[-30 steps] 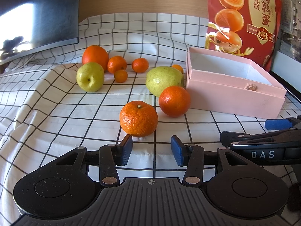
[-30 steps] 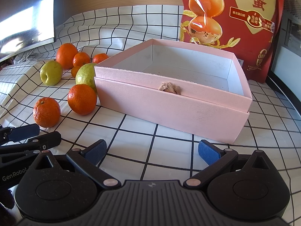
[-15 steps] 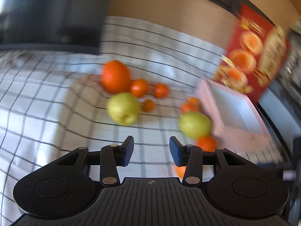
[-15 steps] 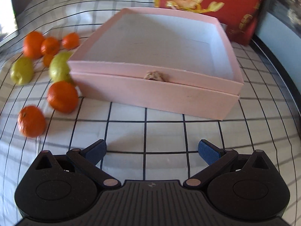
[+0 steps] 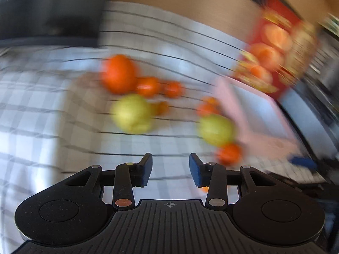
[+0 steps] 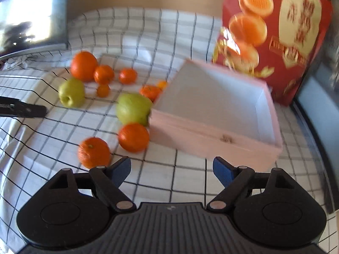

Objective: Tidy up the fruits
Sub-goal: 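Grasp the tangerine in front of the pear with the left tool, then grasp a tangerine with the right tool while the left tool holds its tangerine, then release the tangerine into the pink box with the left tool while the right tool carries its tangerine, then lower the tangerine into the pink box and open the right tool, then grasp the green pear with the right tool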

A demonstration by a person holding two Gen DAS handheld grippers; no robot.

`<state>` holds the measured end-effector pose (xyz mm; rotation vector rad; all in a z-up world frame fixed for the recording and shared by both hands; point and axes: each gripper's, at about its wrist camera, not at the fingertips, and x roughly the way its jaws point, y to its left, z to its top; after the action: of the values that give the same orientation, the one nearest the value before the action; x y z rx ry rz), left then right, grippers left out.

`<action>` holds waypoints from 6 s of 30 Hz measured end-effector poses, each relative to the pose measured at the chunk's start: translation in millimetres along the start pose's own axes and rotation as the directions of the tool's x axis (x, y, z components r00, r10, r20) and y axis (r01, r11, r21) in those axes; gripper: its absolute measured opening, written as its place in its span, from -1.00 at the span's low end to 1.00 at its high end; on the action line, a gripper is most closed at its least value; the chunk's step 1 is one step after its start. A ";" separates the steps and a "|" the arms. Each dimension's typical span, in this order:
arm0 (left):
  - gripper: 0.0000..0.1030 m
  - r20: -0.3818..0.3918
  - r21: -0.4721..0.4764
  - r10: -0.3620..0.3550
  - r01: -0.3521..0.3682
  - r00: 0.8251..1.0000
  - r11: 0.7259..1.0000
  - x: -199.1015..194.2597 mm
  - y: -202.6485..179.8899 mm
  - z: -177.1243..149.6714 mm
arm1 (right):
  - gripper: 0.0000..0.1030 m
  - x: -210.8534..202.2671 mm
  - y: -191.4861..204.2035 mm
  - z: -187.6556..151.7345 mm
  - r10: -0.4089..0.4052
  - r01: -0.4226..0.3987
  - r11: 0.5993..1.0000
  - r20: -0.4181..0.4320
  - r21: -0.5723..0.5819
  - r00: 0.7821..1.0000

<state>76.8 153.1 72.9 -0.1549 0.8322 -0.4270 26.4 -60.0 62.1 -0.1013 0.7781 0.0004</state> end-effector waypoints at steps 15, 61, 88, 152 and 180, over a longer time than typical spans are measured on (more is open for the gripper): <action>-0.07 -0.067 0.234 0.106 -0.088 0.992 0.968 49.0 -74.7 -13.7 | 0.65 -8.9 -18.7 -42.2 0.041 -0.040 0.999 -0.037 0.025 0.998; -0.08 -0.119 -0.125 -0.010 -0.005 0.993 0.992 3.1 0.4 -54.6 | -0.14 78.4 31.2 26.3 0.130 -0.127 0.991 -0.096 0.037 0.987; -0.09 -0.026 0.180 -0.297 0.296 0.955 0.938 94.1 -183.3 147.5 | -0.15 -63.3 -122.8 -39.2 -0.091 0.091 0.954 -0.013 0.287 0.996; -0.09 -0.170 -0.017 0.000 -0.003 0.985 1.000 26.7 -46.9 -30.2 | 0.19 44.6 -101.3 94.1 0.117 -0.097 0.973 -0.085 0.211 0.989; -0.09 -0.144 -0.190 0.122 -0.148 0.982 0.971 -5.3 20.9 -42.7 | 0.09 71.8 73.3 82.9 0.178 -0.177 0.938 -0.025 -0.297 0.984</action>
<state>48.3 175.7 41.8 -0.2563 1.0093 -0.2257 132.9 17.8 63.8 -0.3176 0.7784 0.2908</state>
